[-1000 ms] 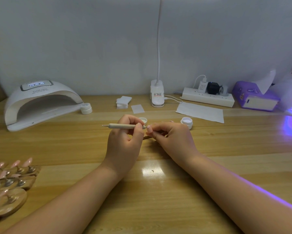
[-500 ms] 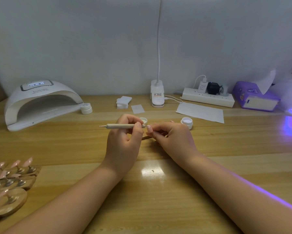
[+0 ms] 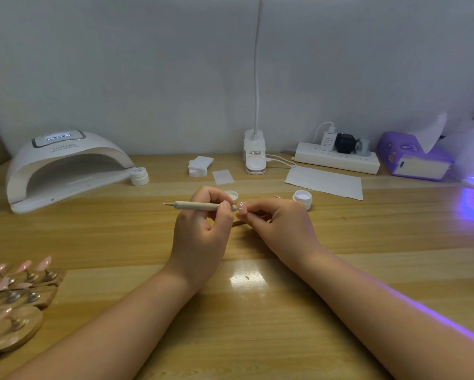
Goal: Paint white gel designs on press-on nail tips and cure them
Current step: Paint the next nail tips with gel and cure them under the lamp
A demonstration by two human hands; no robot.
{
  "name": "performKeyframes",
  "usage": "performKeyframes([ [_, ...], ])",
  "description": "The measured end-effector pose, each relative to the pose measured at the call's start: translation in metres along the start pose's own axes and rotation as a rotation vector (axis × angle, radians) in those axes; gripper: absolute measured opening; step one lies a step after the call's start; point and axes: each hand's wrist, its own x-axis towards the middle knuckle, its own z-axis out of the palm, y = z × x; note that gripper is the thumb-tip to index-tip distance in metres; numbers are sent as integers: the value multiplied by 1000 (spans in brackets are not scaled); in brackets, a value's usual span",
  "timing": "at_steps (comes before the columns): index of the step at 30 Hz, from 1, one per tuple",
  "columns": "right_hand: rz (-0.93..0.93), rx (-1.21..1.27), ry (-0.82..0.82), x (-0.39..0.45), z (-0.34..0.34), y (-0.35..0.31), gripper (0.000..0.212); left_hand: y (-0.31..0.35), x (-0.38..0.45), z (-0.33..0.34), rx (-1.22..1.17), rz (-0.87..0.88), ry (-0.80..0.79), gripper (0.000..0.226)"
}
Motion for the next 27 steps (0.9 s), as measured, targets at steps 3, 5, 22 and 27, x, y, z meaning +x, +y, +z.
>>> performKeyframes([
  [3,3,2,5,0,1,0,12,0,0,0,7,-9,-3,10],
  [5,2,2,8,0,1,0,11,0,0,0,8,-11,-2,10],
  [22,-6,-1,2,0,1,0,13,-1,1,0,16,-16,-5,11],
  [27,-2,-12,-13,0,1,1,14,0,0,1,4,-17,-5,10],
])
